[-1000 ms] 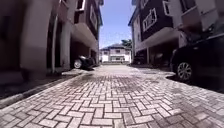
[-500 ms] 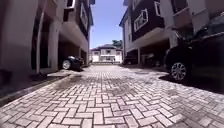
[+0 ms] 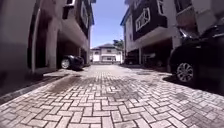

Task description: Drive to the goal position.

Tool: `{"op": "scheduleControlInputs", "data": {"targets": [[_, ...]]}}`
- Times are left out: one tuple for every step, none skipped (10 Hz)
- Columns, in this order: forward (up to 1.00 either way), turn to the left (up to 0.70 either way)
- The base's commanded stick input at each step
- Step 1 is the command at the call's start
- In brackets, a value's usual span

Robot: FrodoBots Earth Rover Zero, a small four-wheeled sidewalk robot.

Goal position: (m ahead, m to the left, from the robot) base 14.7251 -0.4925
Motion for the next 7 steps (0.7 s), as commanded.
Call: {"op": "scheduleControlInputs", "data": {"targets": [[0.5,0.0],[0.5,0.0],[0.5,0.0],[0.5,0.0],[0.5,0.0],[0.5,0.0],[0.5,0.0]]}}
